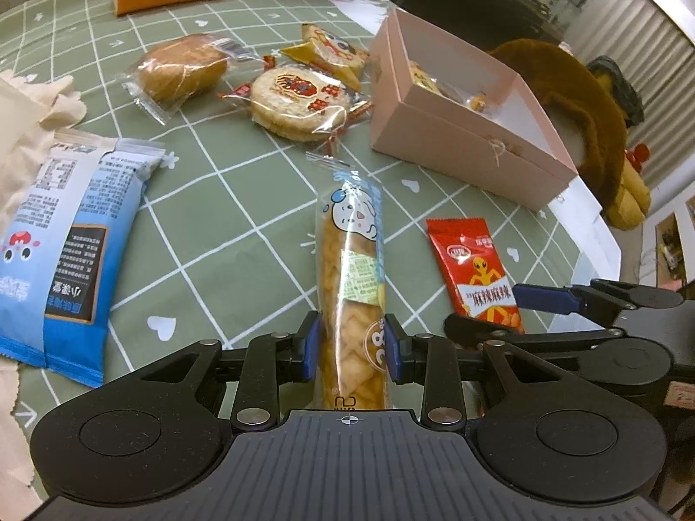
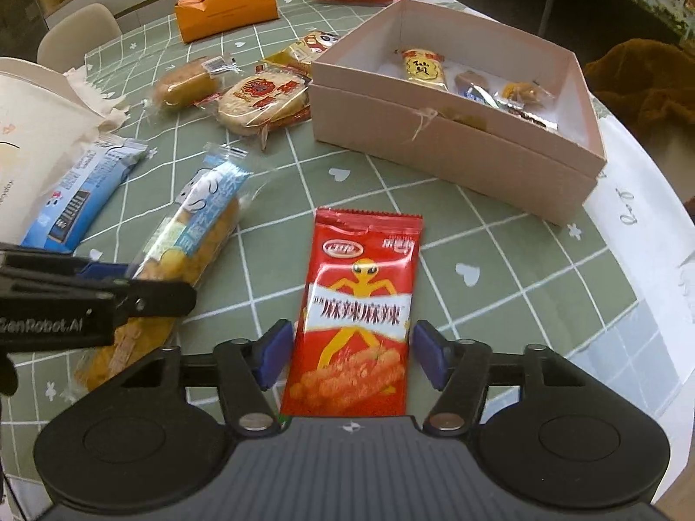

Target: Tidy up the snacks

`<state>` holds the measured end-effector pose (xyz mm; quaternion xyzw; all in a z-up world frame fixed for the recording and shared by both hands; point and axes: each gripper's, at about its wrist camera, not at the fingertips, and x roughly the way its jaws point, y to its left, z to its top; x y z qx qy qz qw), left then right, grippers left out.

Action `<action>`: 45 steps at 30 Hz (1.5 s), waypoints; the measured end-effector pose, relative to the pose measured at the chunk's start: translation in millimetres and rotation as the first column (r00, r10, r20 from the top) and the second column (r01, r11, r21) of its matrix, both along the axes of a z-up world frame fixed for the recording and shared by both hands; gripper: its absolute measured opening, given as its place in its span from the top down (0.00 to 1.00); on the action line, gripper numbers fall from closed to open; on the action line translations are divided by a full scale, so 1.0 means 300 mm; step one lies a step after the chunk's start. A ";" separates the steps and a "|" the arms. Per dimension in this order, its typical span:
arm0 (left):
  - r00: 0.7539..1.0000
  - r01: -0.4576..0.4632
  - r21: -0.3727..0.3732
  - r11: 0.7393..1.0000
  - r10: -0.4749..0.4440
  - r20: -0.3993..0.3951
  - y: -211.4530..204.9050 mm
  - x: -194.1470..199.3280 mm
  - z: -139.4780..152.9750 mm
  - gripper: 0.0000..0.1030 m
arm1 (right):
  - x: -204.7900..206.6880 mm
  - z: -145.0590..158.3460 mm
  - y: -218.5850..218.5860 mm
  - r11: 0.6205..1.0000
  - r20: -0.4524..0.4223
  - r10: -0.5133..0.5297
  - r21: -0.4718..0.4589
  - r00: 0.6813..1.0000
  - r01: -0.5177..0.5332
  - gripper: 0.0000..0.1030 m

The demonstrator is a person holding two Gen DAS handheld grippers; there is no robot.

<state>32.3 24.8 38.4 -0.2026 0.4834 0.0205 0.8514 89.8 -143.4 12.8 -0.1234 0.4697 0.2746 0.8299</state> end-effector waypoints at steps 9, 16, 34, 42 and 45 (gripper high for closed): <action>1.000 -0.013 -0.009 1.000 0.013 -0.005 -0.013 0.061 -0.003 0.66 | 0.007 0.008 0.008 1.000 0.006 0.015 -0.004 1.000 -0.015 0.46; 1.000 0.023 -0.019 1.000 -0.023 0.004 -0.051 0.023 -0.002 0.68 | -0.003 0.014 -0.043 1.000 -0.013 -0.019 0.009 1.000 0.020 0.51; 0.952 0.149 0.098 0.984 -0.169 0.255 -0.170 0.180 0.436 0.68 | 0.112 0.492 -0.227 0.974 0.221 -0.083 0.224 0.972 0.032 0.52; 0.901 0.171 0.099 0.980 -0.197 0.387 -0.168 0.420 0.724 0.68 | 0.360 0.852 -0.272 0.943 0.359 -0.136 0.333 0.924 0.009 0.52; 0.911 0.160 0.063 0.985 -0.171 0.376 -0.170 0.493 0.685 0.68 | 0.434 0.845 -0.297 0.937 0.346 -0.161 0.347 0.924 0.033 0.52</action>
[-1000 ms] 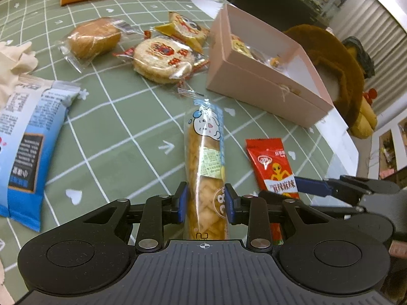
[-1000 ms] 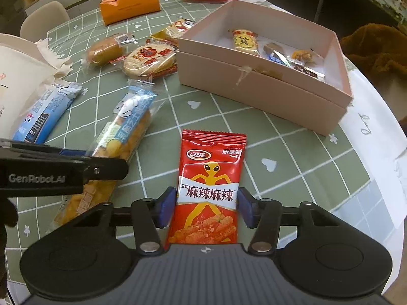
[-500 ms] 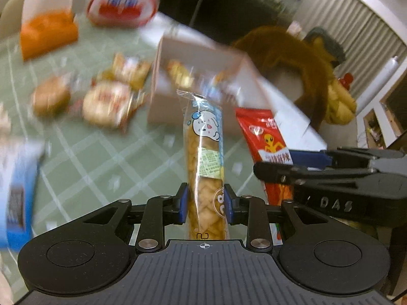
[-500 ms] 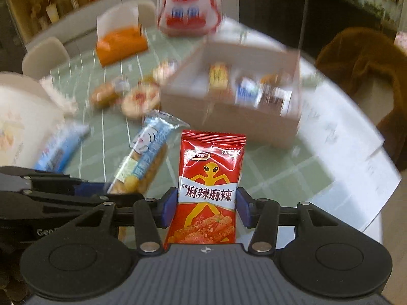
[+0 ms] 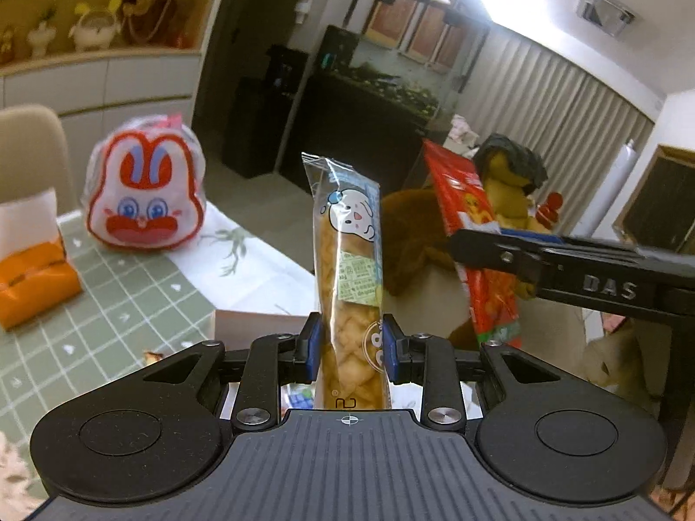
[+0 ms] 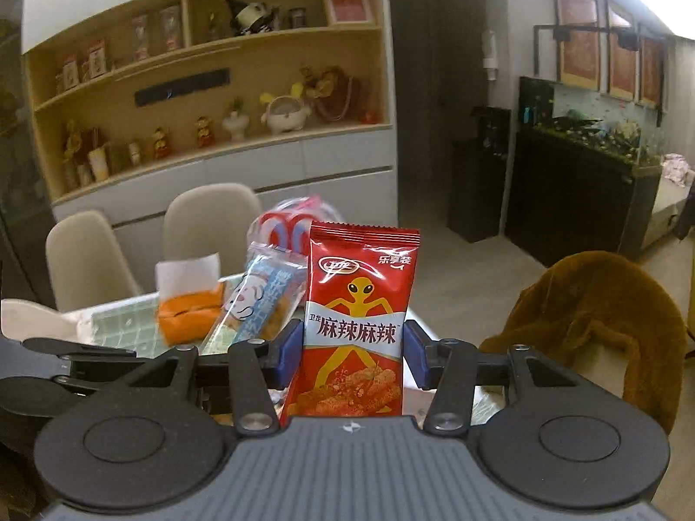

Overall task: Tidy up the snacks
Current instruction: 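Carry the red packet and bread stick over the pink box and open both tools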

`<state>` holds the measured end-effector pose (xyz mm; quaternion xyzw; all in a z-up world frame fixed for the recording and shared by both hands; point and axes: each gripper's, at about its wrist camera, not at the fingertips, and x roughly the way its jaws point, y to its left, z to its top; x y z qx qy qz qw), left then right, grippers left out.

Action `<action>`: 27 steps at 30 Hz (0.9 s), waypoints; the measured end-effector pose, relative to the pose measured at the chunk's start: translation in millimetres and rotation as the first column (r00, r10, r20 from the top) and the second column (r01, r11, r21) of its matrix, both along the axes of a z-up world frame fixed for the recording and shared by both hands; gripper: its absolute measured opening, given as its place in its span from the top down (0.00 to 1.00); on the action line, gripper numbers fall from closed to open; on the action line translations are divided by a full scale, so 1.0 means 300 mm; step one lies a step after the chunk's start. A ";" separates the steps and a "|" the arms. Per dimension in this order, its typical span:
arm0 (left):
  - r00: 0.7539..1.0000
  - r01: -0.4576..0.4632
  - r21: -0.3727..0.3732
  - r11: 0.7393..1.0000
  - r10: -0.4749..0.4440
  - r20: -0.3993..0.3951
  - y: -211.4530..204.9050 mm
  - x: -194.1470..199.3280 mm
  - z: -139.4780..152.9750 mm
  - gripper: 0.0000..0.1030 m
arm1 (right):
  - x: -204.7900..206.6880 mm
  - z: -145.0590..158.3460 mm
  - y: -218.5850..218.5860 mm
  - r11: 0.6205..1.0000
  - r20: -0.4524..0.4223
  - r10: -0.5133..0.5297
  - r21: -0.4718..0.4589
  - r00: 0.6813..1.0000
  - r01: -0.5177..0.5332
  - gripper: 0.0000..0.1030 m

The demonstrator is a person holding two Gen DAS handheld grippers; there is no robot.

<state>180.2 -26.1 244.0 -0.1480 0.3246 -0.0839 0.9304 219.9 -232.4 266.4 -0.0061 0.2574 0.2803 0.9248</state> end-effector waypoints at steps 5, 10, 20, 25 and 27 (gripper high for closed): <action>0.997 0.013 -0.037 0.999 -0.016 -0.081 0.004 0.131 -0.162 0.68 | 0.117 -0.131 0.003 1.000 -0.105 -0.012 -0.008 0.994 0.011 0.52; 0.981 0.005 -0.065 0.998 -0.017 -0.194 0.034 0.247 -0.346 0.68 | 0.229 -0.345 0.026 0.999 -0.246 -0.047 -0.036 0.968 0.039 0.52; 0.968 -0.068 -0.130 0.989 0.034 -0.249 0.177 0.286 -0.515 0.66 | 0.364 -0.659 0.136 0.997 -0.431 -0.059 -0.074 0.900 0.029 0.39; 0.960 -0.226 -0.131 0.965 0.198 -0.197 0.369 0.161 -0.483 0.66 | 0.356 -0.653 0.175 0.995 -0.413 -0.047 -0.102 0.910 0.005 0.34; 0.929 -0.341 -0.159 0.927 0.306 -0.210 0.468 0.099 -0.524 0.66 | 0.344 -0.641 0.209 0.994 -0.409 -0.028 -0.106 0.912 -0.017 0.34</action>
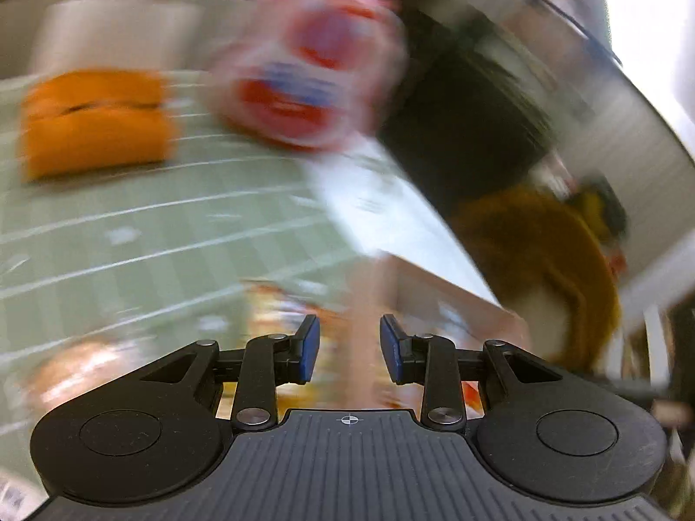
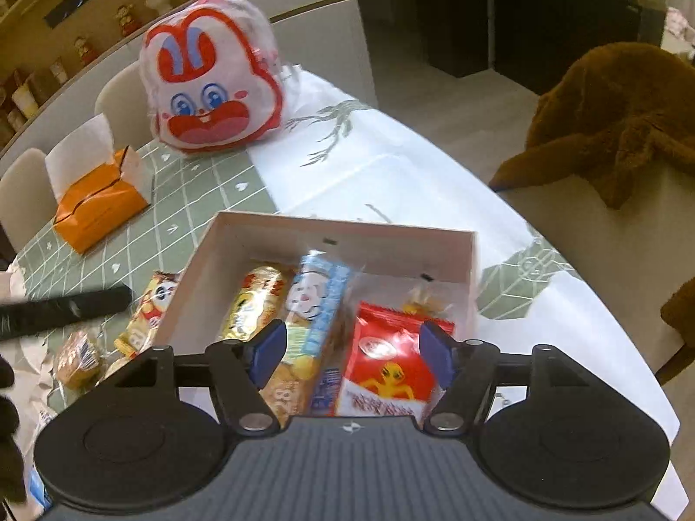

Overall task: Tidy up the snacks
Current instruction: 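Carry the red packet and bread stick over the pink box and open both tools, then move both tools back to the round rice cracker and the wrapped bun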

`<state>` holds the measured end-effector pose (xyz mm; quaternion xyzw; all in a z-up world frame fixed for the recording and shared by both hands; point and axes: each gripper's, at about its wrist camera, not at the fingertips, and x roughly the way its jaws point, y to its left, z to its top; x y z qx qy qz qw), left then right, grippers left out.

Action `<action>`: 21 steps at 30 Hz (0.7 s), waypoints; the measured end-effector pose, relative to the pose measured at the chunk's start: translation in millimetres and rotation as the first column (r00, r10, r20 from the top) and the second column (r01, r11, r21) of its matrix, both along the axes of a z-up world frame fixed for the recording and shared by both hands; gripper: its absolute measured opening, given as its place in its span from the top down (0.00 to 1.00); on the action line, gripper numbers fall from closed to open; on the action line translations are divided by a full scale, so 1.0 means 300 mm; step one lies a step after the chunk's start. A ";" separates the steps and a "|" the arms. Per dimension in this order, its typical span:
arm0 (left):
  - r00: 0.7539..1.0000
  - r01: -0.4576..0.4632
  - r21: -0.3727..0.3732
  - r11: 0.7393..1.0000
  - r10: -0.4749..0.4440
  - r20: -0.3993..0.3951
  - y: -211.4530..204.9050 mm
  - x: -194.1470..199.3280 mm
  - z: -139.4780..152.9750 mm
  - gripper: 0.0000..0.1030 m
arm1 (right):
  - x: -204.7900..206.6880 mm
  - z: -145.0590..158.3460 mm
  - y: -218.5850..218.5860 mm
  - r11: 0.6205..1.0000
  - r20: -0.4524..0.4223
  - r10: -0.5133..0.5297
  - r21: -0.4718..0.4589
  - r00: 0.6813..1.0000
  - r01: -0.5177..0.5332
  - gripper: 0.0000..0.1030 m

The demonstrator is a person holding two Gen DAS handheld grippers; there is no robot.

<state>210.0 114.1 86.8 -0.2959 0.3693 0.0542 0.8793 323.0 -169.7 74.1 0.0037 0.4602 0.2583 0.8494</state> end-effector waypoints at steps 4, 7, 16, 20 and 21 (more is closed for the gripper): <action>0.981 -0.191 0.104 0.976 0.193 -0.012 0.113 -0.126 -0.066 0.66 | -0.046 0.036 0.081 0.998 0.021 0.063 -0.003 0.998 -0.063 0.33; 0.974 -0.217 0.189 0.958 0.225 -0.027 0.139 -0.188 -0.092 0.66 | -0.109 0.059 0.164 0.991 0.054 0.130 -0.023 0.990 -0.129 0.31; 0.988 -0.108 0.385 0.917 0.142 -0.061 0.112 -0.208 -0.117 0.62 | -0.241 0.048 0.491 0.968 0.026 0.243 -0.065 0.970 -0.241 0.28; 0.984 -0.117 0.389 0.914 0.160 -0.079 0.174 -0.250 -0.127 0.54 | -0.274 -0.025 0.643 0.954 -0.003 0.266 -0.145 0.964 -0.264 0.29; 0.982 -0.132 0.371 0.919 0.172 -0.077 0.202 -0.267 -0.131 0.52 | -0.282 -0.046 0.678 0.949 -0.008 0.266 -0.172 0.964 -0.264 0.29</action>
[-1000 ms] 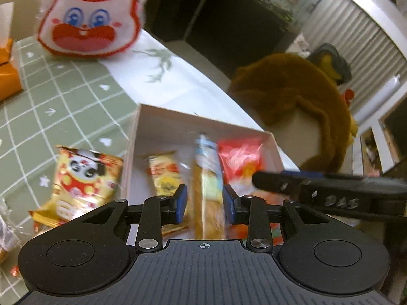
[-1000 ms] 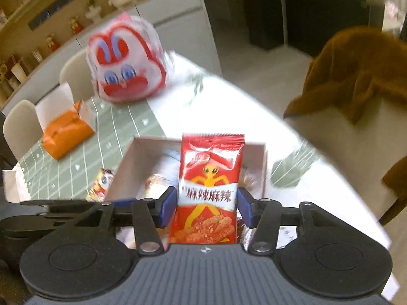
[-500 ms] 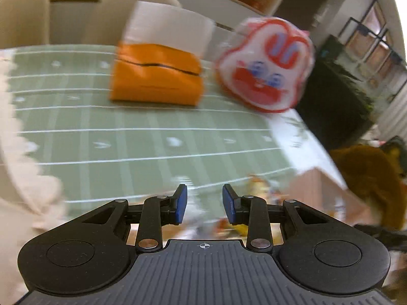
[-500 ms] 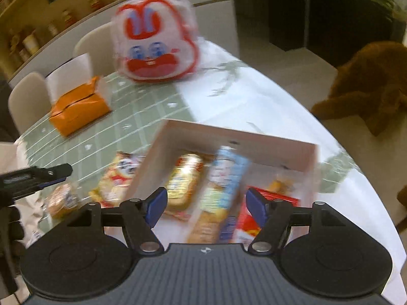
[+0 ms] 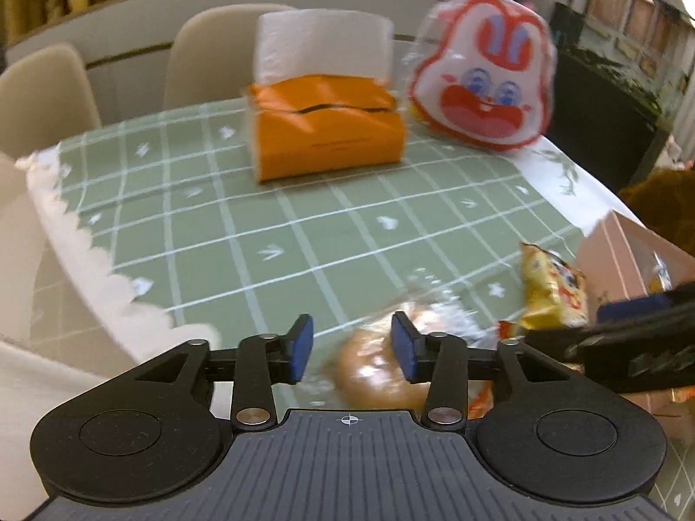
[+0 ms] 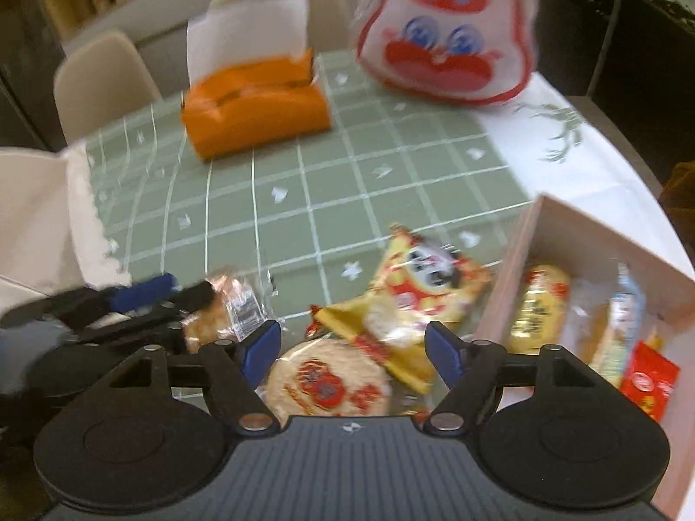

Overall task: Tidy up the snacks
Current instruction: 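Move both tools back to the round rice cracker and the wrapped bun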

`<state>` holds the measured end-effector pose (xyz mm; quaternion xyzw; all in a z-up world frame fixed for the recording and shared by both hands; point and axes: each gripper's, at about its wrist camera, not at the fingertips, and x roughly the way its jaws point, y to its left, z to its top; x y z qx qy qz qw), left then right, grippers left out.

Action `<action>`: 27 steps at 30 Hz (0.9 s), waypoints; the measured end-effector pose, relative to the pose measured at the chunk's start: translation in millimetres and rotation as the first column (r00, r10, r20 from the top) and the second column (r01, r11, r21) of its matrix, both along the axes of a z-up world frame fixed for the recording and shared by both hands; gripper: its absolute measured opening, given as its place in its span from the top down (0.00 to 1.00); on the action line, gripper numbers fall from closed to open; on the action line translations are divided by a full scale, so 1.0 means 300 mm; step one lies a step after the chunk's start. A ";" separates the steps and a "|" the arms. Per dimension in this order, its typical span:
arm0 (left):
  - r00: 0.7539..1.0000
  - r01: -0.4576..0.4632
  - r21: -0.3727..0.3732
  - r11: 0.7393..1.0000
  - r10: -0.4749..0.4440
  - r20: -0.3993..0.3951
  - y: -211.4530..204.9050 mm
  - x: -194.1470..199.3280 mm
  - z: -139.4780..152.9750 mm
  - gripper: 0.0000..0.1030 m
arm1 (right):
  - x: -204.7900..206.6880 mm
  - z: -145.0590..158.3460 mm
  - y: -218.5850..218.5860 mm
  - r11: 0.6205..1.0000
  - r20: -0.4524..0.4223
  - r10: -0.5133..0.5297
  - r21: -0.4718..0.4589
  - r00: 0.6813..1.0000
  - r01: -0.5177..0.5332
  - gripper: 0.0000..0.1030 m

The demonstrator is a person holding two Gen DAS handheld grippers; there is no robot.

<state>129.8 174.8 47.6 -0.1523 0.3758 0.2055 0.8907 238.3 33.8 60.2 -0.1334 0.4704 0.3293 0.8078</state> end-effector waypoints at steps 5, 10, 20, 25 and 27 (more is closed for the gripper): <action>0.999 -0.036 -0.054 0.998 0.037 0.009 0.088 -0.057 -0.027 0.51 | -0.033 -0.064 0.107 0.996 0.030 -0.003 -0.087 1.000 0.006 0.29; 1.000 0.006 -0.080 0.997 -0.007 -0.007 0.105 -0.084 -0.060 0.61 | -0.076 -0.099 0.141 0.992 0.043 0.013 -0.127 0.999 -0.007 0.34; 0.984 0.176 -0.137 0.975 -0.175 0.022 -0.014 -0.121 -0.034 0.67 | -0.267 -0.110 -0.025 0.997 -0.023 0.011 -0.078 1.000 -0.013 0.42; 0.967 0.252 -0.141 0.957 -0.253 0.010 -0.134 -0.173 -0.037 0.68 | -0.341 -0.119 -0.141 0.997 -0.010 0.011 -0.074 1.000 -0.011 0.42; 0.961 0.273 -0.150 0.950 -0.275 0.008 -0.175 -0.190 -0.040 0.69 | -0.364 -0.120 -0.192 0.997 -0.005 0.004 -0.076 1.000 -0.004 0.40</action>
